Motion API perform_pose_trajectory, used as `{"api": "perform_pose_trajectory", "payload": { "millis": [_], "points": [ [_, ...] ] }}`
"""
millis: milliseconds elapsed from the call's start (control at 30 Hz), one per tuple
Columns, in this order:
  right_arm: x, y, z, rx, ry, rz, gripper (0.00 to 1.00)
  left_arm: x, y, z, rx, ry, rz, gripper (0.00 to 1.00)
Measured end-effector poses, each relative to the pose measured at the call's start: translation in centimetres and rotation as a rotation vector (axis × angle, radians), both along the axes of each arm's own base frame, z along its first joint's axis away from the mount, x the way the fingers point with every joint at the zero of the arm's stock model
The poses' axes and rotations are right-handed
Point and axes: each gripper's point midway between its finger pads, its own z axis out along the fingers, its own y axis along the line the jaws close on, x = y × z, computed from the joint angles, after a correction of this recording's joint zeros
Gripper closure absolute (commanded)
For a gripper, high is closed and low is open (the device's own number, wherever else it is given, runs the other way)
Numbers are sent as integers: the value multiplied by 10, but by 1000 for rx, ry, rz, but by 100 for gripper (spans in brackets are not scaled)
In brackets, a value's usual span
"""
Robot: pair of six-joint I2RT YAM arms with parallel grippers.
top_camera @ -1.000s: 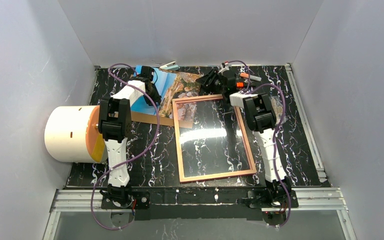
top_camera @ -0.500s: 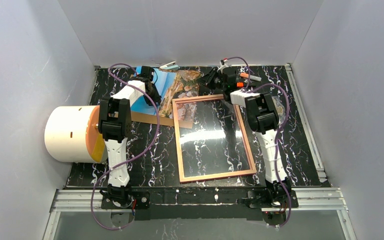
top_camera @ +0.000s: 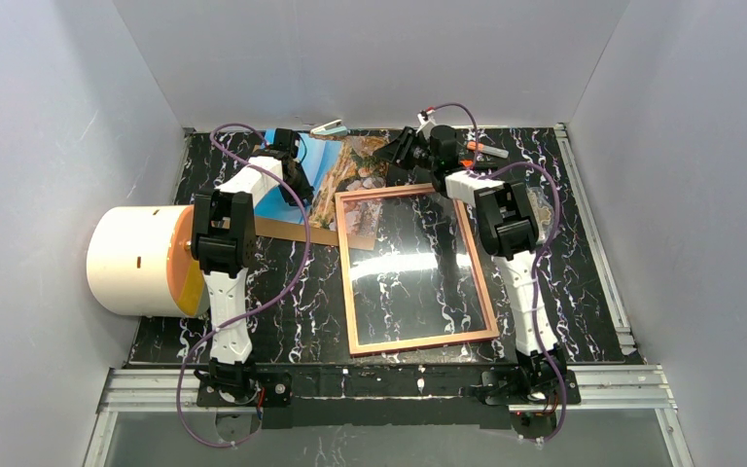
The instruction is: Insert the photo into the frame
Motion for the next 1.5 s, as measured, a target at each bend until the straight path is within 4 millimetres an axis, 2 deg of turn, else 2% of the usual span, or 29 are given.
{"api": "perform_pose_trajectory", "payload": {
  "millis": [133, 233, 467, 567, 767, 833, 933, 1000, 1100, 1233, 1333, 1500],
  "points": [
    [2, 3, -10, -13, -3, 20, 58, 0, 0, 0, 0, 0, -2, 80],
    [4, 4, -20, -25, -3, 30, 66, 0, 0, 0, 1, 0, -3, 80],
    [7, 6, -26, -45, -25, 39, 96, 0, 0, 1, 1, -1, -3, 77],
    [8, 7, -23, -50, -40, 42, 99, -1, 0, 2, 2, 2, -3, 71],
    [10, 7, -17, -63, -77, 46, 99, -10, 6, 10, 30, 30, 12, 51],
    [10, 7, -11, -64, -94, 48, 99, -8, 9, 17, 43, 26, 25, 39],
    [10, 8, 13, -56, -137, 47, 99, 0, 14, 41, 63, -17, 55, 21],
    [10, 7, 38, -43, -193, 44, 99, 6, 18, 64, 76, -65, 84, 11],
    [8, 6, 83, -19, -297, 39, 99, 10, 25, 105, 88, -152, 127, 3],
    [2, 3, 146, 23, -436, 31, 99, 11, 35, 163, 99, -271, 182, 2],
    [-6, -1, 180, 39, -502, 19, 99, 10, 43, 202, 98, -350, 213, 2],
    [-23, -14, 226, 30, -546, -27, 99, 9, 61, 254, 87, -458, 258, 1]
  ]
}}
